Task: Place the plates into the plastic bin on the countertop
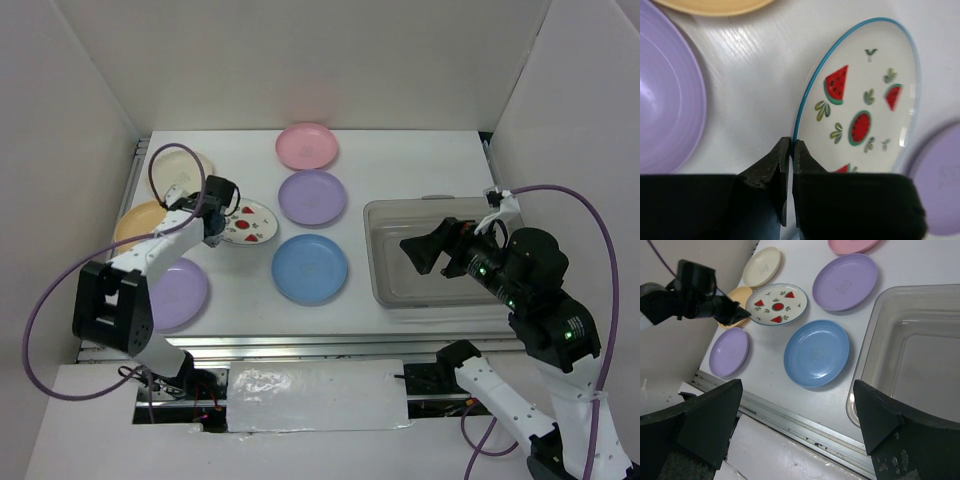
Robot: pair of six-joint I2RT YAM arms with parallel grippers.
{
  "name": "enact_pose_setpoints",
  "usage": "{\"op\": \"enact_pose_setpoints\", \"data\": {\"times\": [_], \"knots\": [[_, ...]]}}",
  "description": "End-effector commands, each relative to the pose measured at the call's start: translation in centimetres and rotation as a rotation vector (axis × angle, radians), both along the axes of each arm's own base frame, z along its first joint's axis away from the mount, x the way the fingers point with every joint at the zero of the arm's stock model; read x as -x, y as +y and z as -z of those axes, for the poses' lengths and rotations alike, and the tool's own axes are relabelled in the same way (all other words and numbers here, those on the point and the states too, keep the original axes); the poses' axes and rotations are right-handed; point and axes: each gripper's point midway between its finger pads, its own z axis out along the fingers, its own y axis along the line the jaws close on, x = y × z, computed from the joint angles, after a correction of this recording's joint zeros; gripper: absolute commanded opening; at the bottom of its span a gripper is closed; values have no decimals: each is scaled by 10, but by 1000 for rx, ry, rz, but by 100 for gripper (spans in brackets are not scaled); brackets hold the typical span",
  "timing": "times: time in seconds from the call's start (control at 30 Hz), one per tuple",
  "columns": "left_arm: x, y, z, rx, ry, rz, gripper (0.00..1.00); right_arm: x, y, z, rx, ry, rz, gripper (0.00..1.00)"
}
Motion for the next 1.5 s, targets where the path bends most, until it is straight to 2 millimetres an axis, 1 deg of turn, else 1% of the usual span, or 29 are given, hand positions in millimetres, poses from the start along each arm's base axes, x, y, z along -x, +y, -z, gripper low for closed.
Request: {"op": "enact_pose_setpoints", "data": {"times": [0.0,0.03,0.07,0.1,0.17,0.2,0.3,0.4,0.47,0.53,0.57,0.63,0.73,0.83,0.9,1.03,1.1,1.17,1.3,1.33,1.4,1.47], "knots": [[-11,13,-72,-67,-179,14,0,3,-1,-19,-20,-69,-4,100],[-10,14,-86,-52,-211,25,0,3,-1,-18,-19,-68,-3,100],[-10,14,-94,-55,-222,46,0,3,-1,-18,-21,-65,0,100],[-11,12,-111,-45,-261,60,0,3,-1,-19,-22,-68,0,100],[-10,7,-126,-45,-286,112,0,3,-2,-20,-23,-71,3,100],[-11,5,-137,-37,-315,127,0,3,-2,-22,-23,-74,4,100],[-5,-3,-167,-15,-391,192,0,2,-3,-24,-26,-74,13,100],[1,-6,-180,5,-424,224,0,2,-2,-23,-31,-65,13,100],[5,-8,-178,20,-422,241,0,2,-1,-22,-36,-61,9,100],[6,-6,-181,34,-444,254,0,3,0,-21,-40,-57,4,100],[7,-9,-177,48,-440,265,0,4,0,-22,-44,-57,4,100],[6,-8,-177,61,-446,272,0,3,-1,-21,-43,-54,7,100],[4,-16,-174,101,-447,310,0,3,-3,-23,-39,-54,19,100],[2,-23,-179,135,-475,342,0,3,-6,-23,-34,-53,33,100],[2,-30,-182,167,-483,372,0,2,-7,-23,-33,-51,44,100],[-1,-45,-193,224,-528,433,0,-1,-12,-25,-24,-45,74,100],[-1,-51,-196,239,-532,454,0,-5,-15,-21,-9,-22,104,100],[-2,-55,-197,258,-540,471,0,-7,-18,-23,-8,-22,121,100],[-5,-74,-199,339,-564,539,0,-7,-17,-23,-9,-22,118,100],[-5,-81,-198,368,-561,562,0,-8,-18,-23,-8,-22,122,100],[-7,-93,-203,403,-582,598,0,-7,-20,-24,-6,-23,131,100],[-6,-103,-201,440,-574,617,0,-8,-21,-26,-3,-23,140,100]]}}
